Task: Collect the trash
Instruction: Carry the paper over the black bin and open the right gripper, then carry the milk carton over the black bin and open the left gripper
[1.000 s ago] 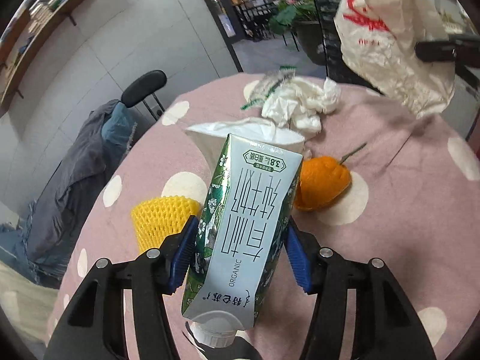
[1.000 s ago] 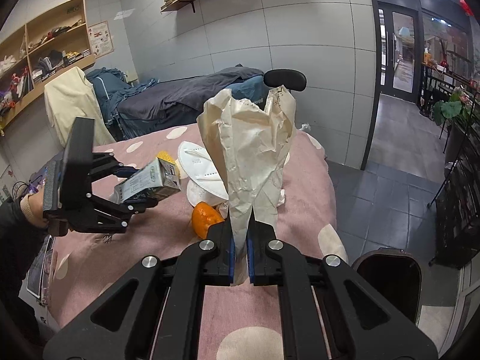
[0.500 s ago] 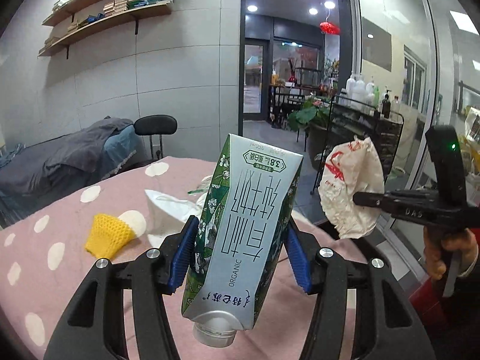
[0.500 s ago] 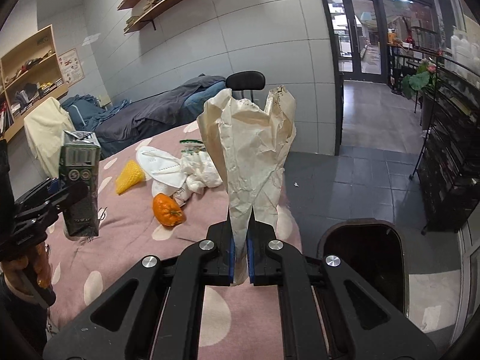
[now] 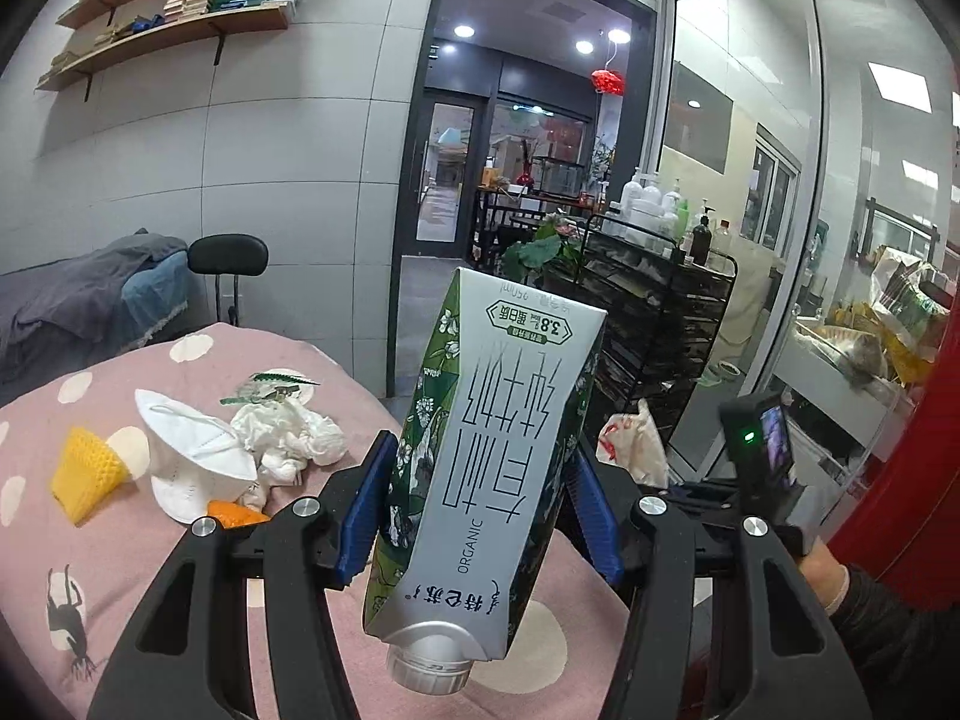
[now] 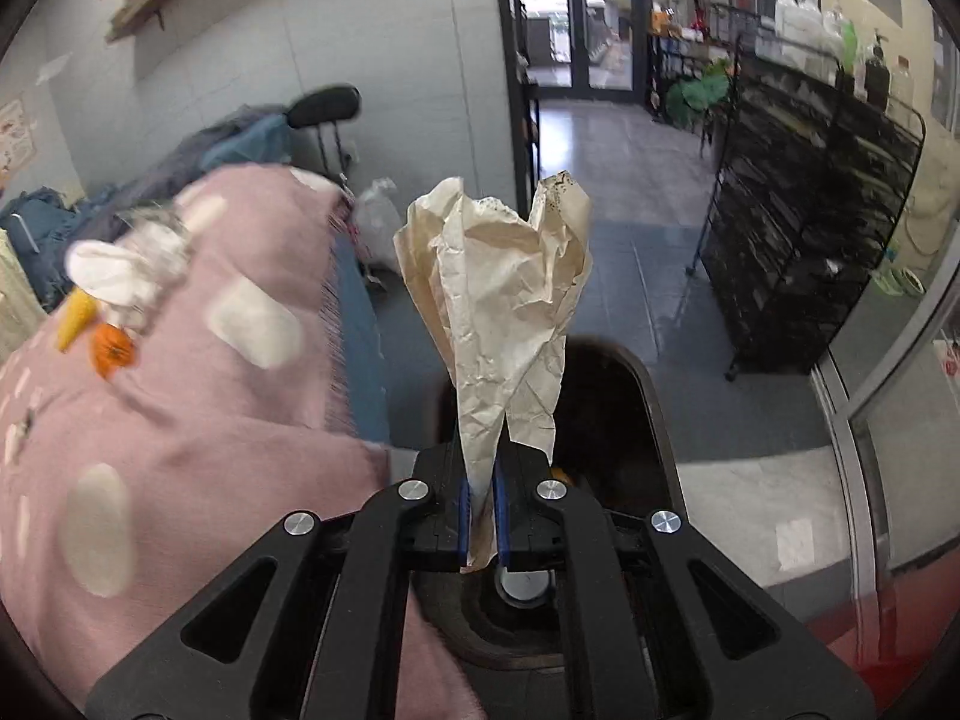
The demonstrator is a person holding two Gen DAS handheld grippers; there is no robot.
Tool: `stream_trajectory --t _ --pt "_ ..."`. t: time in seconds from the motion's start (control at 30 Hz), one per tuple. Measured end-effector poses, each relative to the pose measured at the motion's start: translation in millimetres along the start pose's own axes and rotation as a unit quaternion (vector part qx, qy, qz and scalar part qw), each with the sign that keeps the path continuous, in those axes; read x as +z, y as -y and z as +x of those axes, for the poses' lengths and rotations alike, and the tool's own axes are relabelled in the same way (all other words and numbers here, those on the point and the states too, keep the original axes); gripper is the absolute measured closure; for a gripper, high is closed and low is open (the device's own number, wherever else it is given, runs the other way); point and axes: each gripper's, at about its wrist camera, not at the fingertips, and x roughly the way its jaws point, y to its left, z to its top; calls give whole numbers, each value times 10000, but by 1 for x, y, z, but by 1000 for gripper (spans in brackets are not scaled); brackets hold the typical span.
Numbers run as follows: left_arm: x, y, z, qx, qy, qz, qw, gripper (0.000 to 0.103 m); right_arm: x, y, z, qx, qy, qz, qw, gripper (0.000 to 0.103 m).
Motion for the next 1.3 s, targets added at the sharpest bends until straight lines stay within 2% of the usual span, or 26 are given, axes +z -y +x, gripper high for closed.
stream_trajectory --t 0.23,0.43,0.47,0.5,0.53,0.57,0.6,0.63,0.77,0.93,1.3 --pt "3 15 5 -181 25 18 9998 48 -32 33 80 -190 -890 393 9951 96" --pt "-2 25 17 -280 -88 60 9996 48 -52 54 123 -307 -1352 712 9878 95" --pt "-2 27 18 -302 -98 52 9995 48 -55 57 127 -335 -1393 784 9866 94" --pt "-3 28 19 -333 -106 43 9994 48 -57 60 131 -347 -1452 855 9851 88" --pt "-3 29 20 -365 -114 40 9993 48 -60 63 134 -334 -1498 922 9838 73" --pt "-3 32 21 -394 -119 45 9991 47 -62 65 135 -315 -1533 995 9826 62" --pt "-4 34 22 -429 -122 56 9990 47 -65 66 133 -327 -1524 1050 9822 40" --pt "-4 37 24 -452 -127 70 9989 47 -67 68 129 -365 -1437 1100 9828 35" --pt "-6 48 31 -586 -192 130 9980 47 -71 68 113 -380 -1323 1141 9839 34" --pt "-7 64 39 -771 -259 234 9964 47 -74 76 88 -344 -1133 1326 9841 28" --pt "-13 99 71 -1181 -563 344 9908 47 -75 85 40 -513 -713 1418 9860 28"
